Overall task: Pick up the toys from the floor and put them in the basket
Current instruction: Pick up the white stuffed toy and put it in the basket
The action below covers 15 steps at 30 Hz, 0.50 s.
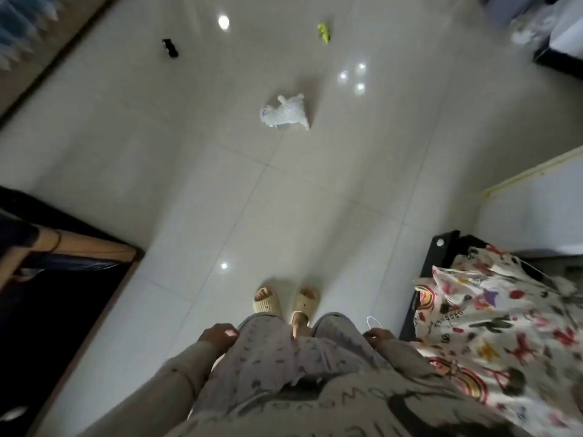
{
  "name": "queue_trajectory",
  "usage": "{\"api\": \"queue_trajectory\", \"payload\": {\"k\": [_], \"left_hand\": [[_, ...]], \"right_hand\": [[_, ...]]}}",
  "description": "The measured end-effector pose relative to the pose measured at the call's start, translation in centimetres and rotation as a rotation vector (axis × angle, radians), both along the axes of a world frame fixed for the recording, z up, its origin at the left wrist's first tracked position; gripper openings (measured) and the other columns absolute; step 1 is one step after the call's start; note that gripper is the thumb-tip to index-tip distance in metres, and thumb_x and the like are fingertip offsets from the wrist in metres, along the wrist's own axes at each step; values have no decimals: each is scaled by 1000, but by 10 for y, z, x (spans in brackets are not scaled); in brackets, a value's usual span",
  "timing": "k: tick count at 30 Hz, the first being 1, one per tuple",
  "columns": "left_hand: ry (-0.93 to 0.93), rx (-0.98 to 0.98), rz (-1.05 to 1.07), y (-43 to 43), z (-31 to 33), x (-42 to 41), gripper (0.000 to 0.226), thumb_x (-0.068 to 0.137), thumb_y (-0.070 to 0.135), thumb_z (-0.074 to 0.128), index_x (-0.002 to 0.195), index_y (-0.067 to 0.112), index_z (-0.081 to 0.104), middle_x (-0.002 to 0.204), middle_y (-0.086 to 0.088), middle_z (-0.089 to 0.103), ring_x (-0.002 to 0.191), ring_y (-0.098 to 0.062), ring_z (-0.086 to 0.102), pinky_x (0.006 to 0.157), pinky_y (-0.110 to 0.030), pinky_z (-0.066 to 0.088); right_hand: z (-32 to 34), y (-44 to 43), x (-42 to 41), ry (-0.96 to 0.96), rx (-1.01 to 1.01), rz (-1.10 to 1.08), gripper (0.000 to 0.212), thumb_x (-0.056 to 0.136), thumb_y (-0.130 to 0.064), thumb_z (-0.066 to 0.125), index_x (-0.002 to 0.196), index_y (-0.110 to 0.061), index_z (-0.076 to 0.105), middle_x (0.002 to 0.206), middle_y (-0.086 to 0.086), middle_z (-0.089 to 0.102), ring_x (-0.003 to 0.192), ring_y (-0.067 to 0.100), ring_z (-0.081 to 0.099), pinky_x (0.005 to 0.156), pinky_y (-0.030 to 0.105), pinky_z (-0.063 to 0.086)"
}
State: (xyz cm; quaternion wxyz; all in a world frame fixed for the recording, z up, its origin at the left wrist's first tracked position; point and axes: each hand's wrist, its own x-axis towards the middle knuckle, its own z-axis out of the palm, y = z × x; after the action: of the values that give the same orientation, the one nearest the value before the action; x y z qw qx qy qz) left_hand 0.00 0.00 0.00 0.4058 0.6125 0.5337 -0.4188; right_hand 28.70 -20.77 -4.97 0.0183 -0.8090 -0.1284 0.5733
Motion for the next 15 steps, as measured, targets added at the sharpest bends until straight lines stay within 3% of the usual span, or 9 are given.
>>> {"api": "queue_trajectory", "payload": {"k": [5,9,11,13,15], "left_hand": [[-24,8,90,4,0,15,34,86,26,48,114,16,67,128,-6,63,111,-24,62,80,-25,45],[-61,54,199,3,-6,25,33,88,25,49,115,17,66,132,-7,60,121,-25,55,98,-27,41],[-94,100,287,3,-12,26,28,87,20,50,109,16,68,128,-8,63,119,-26,55,97,-26,40],[-125,140,357,6,-15,28,24,87,18,51,104,17,68,126,-9,64,117,-26,57,94,-26,40],[-117,159,411,10,-19,28,25,88,20,51,106,17,67,127,-8,64,117,-27,56,95,-27,40]], "right_hand": [[4,8,13,17,-50,4,28,89,-10,57,113,2,66,124,18,64,115,30,59,88,21,39],[5,15,27,29,-93,31,29,91,-15,54,115,-4,66,132,14,59,123,28,53,101,27,38],[5,24,36,64,-113,64,31,92,-21,51,117,-8,65,136,11,56,126,26,50,104,28,37],[5,39,45,77,-77,55,32,92,-18,50,115,-2,66,129,15,60,117,28,55,98,29,41],[7,57,52,71,-3,-72,25,90,-8,52,103,7,67,107,23,66,91,30,60,77,31,47]]}}
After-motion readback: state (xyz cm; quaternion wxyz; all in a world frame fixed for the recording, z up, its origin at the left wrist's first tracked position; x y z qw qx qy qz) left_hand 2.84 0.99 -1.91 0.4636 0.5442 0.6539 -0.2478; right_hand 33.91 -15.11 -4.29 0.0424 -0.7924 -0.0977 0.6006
